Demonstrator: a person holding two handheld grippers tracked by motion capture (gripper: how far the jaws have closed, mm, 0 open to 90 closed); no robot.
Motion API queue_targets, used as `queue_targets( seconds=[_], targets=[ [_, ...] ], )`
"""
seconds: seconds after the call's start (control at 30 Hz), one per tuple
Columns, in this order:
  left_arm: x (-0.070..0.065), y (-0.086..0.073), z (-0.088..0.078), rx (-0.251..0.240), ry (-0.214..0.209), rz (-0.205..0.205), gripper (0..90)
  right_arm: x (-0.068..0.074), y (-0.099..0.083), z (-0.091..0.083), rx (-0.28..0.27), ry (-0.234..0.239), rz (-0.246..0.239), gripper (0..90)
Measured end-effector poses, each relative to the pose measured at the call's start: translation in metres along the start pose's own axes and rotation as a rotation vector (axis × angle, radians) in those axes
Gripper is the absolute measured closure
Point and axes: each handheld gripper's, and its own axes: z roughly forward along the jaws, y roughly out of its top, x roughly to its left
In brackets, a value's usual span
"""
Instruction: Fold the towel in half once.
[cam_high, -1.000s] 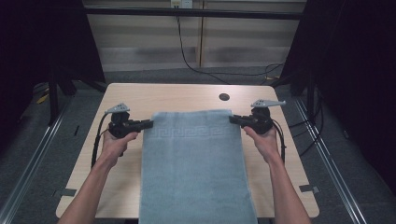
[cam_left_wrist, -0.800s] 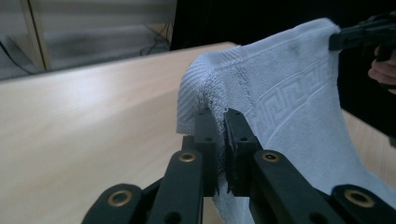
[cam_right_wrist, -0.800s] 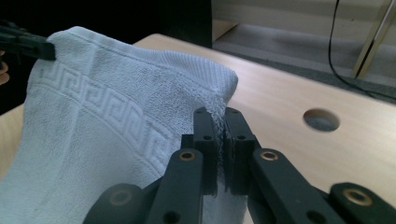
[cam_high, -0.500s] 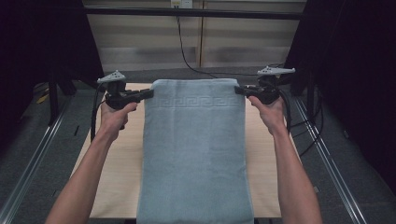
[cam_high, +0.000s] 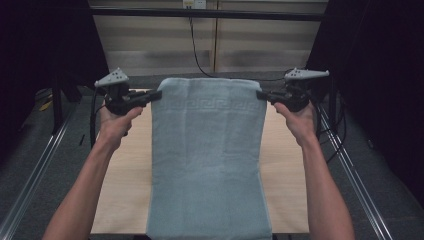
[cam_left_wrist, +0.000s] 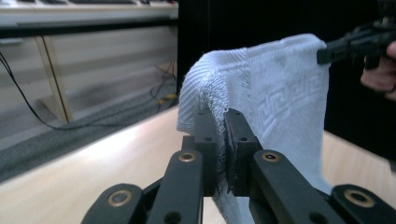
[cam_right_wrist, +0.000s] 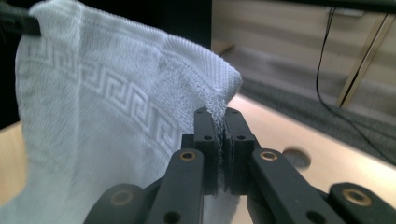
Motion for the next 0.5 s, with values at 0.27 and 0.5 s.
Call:
queue_targets(
  seconds=[0.27,0.5],
  targets=[
    [-0.032,-0.046,-0.041,0.009,-0.04,-0.022,85.2,0.042,-0.049,-0.039,-0.05,0.088,0.027,86.5],
    [-0.057,-0.099,-0.064,0.082,-0.093,-0.084,85.2,0.075,-0.1,-0.055,-0.033,0.136,0.07,86.4]
  ],
)
